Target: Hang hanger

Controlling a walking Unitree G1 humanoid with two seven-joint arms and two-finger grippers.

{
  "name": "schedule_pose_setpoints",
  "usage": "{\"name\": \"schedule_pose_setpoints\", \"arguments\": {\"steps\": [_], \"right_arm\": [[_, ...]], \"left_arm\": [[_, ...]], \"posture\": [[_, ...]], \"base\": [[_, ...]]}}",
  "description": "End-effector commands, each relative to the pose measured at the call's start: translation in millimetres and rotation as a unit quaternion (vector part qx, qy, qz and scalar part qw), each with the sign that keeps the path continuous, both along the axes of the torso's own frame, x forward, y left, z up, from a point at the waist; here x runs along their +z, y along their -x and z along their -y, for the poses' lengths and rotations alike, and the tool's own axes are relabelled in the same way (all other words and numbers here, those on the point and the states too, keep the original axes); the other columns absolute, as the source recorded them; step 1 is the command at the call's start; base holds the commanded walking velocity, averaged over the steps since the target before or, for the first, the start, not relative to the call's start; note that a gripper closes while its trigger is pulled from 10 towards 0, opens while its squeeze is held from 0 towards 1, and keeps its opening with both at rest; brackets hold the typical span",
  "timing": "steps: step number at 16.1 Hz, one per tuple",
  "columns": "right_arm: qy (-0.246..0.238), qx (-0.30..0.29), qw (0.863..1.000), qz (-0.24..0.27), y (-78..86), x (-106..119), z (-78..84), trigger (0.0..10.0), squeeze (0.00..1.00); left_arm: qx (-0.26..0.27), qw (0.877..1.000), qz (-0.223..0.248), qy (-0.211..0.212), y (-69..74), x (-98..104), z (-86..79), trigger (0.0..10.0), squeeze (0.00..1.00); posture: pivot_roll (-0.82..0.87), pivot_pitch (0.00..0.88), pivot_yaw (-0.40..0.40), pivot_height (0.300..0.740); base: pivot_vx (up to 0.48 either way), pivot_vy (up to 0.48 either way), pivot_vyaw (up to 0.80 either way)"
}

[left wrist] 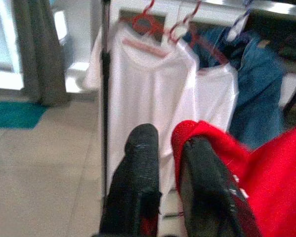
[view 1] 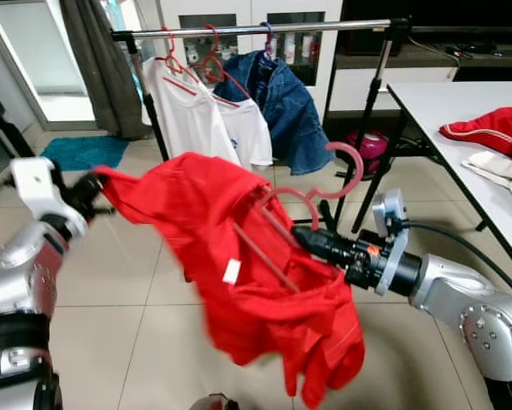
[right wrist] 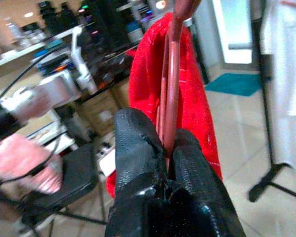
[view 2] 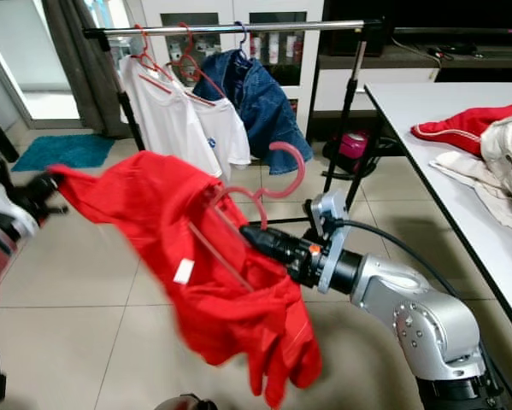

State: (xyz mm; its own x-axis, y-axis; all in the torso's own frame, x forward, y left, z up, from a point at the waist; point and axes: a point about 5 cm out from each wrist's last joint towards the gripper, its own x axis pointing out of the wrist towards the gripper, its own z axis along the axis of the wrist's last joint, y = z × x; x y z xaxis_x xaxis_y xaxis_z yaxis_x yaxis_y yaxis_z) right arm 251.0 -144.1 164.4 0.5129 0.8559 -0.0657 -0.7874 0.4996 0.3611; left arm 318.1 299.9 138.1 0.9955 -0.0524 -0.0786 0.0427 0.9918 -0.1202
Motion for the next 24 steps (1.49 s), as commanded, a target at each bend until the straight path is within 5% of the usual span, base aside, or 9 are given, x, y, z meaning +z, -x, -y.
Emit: {"name": "schedule_pose_setpoints", "arguments": {"steps": [1, 3, 4, 7, 11, 13, 18, 19, 24], "right_arm": [[-0.005, -0.010, 1.000, 0.024, -4.5, 10, -0.6, 10.0, 0.00], [-0.007, -0.027, 0.999, 0.025, -7.0, 13, -2.9, 10.0, 0.00], [-0.006, -0.042, 0.999, 0.027, -10.1, 16, -5.1, 10.0, 0.00], [-0.009, -0.053, 0.998, 0.031, -13.4, 22, -9.5, 10.0, 0.00], [-0.009, -0.057, 0.998, 0.038, -15.9, 30, -14.9, 10.0, 0.00], [-0.009, -0.057, 0.998, 0.040, -16.1, 33, -15.6, 10.0, 0.00], [-0.009, -0.051, 0.998, 0.044, -16.8, 37, -17.9, 10.0, 0.00], [-0.009, -0.050, 0.998, 0.044, -16.7, 38, -18.3, 10.0, 0.00], [-0.007, -0.049, 0.998, 0.041, -15.1, 37, -17.6, 10.0, 0.00]], "left_arm": [[0.028, 0.999, -0.016, -0.022, 2.6, -5, -7.4, 10.0, 1.00], [0.057, 0.998, -0.018, -0.026, 5.4, -13, -8.1, 10.0, 1.00], [-0.099, 0.991, 0.013, 0.093, 5.2, -11, 41.5, 10.0, 1.00], [-0.311, 0.932, -0.009, 0.187, 23.5, -12, 103.3, 10.0, 1.00], [-0.396, 0.891, -0.093, 0.204, 36.9, -35, 135.0, 10.0, 1.00], [-0.398, 0.886, -0.105, 0.213, 39.0, -38, 137.6, 10.0, 0.00], [-0.439, 0.860, -0.135, 0.223, 44.6, -47, 149.3, 10.0, 0.00], [-0.443, 0.859, -0.128, 0.223, 43.3, -46, 151.3, 2.2, 0.00], [-0.424, 0.872, -0.079, 0.230, 32.5, -38, 148.7, 0.0, 0.00]], "posture": [[-0.11, 0.000, 0.094, 0.719], [-0.11, 0.000, 0.091, 0.719], [-0.11, 0.000, 0.091, 0.719], [-0.12, 0.000, 0.089, 0.719], [-0.13, 0.000, 0.090, 0.719], [-0.13, 0.000, 0.091, 0.719], [-0.13, 0.000, 0.086, 0.719], [-0.14, 0.000, 0.090, 0.719], [-0.14, 0.000, 0.093, 0.719]], "base": [[0.000, 0.000, 0.00], [0.000, 0.000, 0.00], [0.000, 0.000, 0.00], [0.000, 0.000, 0.00], [0.000, 0.000, 0.00], [0.000, 0.000, 0.00], [0.000, 0.000, 0.00], [0.000, 0.000, 0.00], [0.000, 0.000, 0.00]]}}
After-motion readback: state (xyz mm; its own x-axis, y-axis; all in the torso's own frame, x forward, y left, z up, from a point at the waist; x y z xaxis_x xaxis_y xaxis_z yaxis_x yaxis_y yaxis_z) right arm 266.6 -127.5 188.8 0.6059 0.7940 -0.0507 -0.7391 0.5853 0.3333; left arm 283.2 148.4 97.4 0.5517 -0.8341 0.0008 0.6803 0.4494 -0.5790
